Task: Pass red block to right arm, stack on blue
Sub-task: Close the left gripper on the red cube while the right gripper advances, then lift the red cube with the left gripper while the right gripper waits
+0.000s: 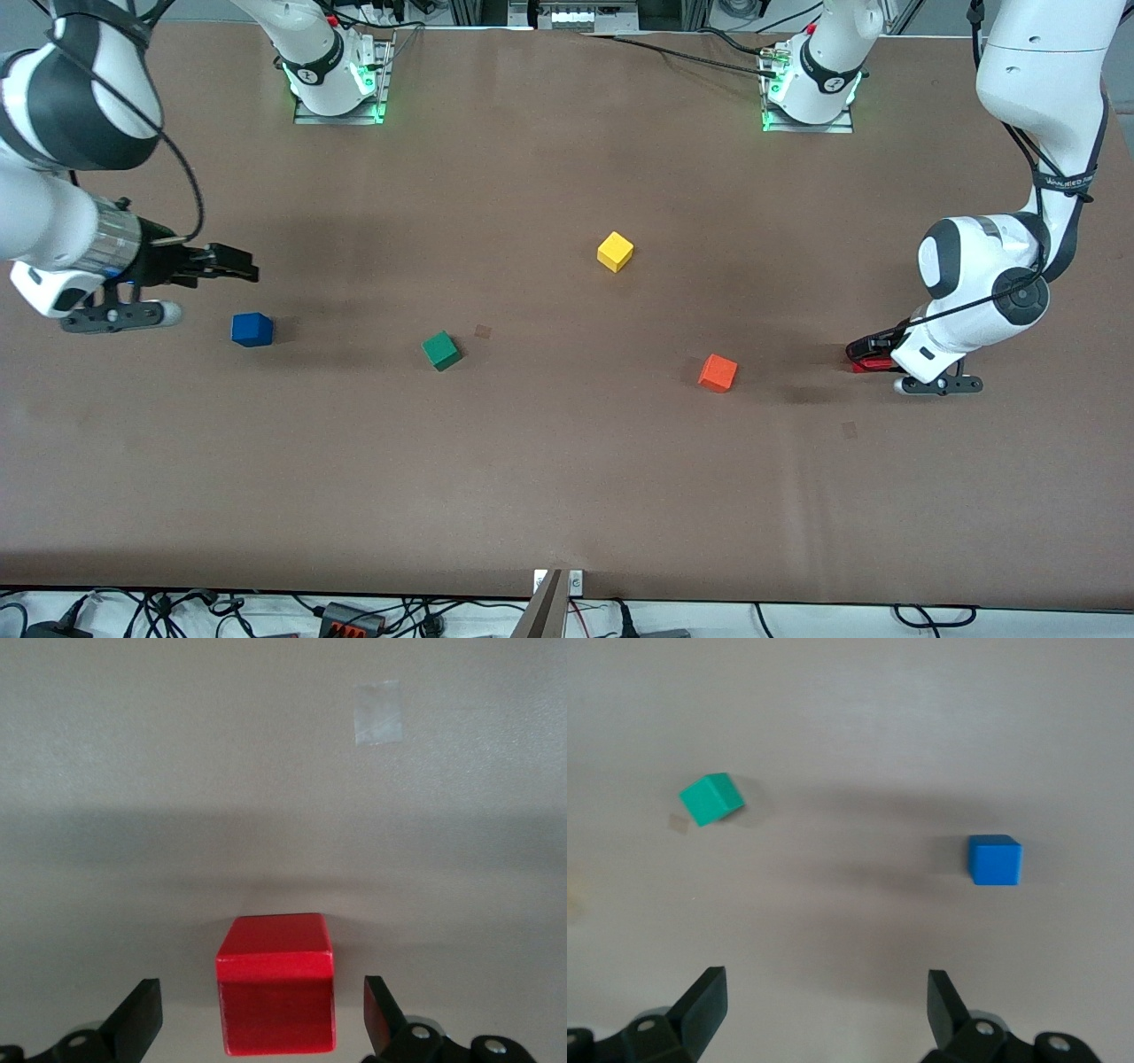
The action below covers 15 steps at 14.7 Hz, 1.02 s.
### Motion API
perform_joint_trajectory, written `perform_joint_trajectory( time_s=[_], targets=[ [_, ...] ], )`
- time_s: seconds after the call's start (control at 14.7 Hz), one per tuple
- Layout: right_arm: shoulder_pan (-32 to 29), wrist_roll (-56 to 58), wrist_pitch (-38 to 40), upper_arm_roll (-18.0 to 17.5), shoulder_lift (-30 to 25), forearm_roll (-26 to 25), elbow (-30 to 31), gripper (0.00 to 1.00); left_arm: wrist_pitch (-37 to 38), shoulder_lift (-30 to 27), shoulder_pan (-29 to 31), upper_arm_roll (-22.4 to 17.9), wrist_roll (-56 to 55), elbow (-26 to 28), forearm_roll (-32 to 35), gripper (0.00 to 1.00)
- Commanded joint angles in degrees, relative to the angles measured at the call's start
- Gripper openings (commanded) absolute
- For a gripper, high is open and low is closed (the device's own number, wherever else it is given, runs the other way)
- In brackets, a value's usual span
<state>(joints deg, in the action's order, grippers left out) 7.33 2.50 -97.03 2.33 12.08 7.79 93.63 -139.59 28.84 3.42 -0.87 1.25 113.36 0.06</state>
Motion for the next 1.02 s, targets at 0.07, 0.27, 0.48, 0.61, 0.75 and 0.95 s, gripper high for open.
perform_joint_trajectory(
  time_s=[0.07,0.27,0.48,0.61,0.75,0.95],
  targets=[
    [3.0,0.4,0.3,0.4,2.0,7.6,-1.1,1.0,-1.4,0.9,0.2,1.0,-0.4,0.5,-4.1,1.0],
    [4.2,-0.4,0.0,0.3,2.6,12.2,-1.1,1.0,-1.4,1.7,0.7,1.3,0.5,0.5,-4.2,0.95],
    [4.4,-0.5,-0.4,0.5,4.1,22.0,-0.9,1.0,-1.5,2.0,1.0,1.3,0.6,0.3,-4.1,0.86],
    [4.8,-0.6,-1.0,0.5,4.2,22.9,-0.9,1.0,-2.6,2.2,1.0,1.3,0.7,0.5,-4.1,0.85],
    [5.2,-0.3,-3.6,0.4,4.3,22.8,-0.6,1.0,-2.7,2.8,1.0,1.3,0.8,0.5,-4.1,0.8],
    [6.8,-0.5,-6.1,0.4,4.3,23.1,-1.0,1.0,-2.7,2.8,1.0,1.3,0.8,0.5,-4.0,0.5]
  ],
)
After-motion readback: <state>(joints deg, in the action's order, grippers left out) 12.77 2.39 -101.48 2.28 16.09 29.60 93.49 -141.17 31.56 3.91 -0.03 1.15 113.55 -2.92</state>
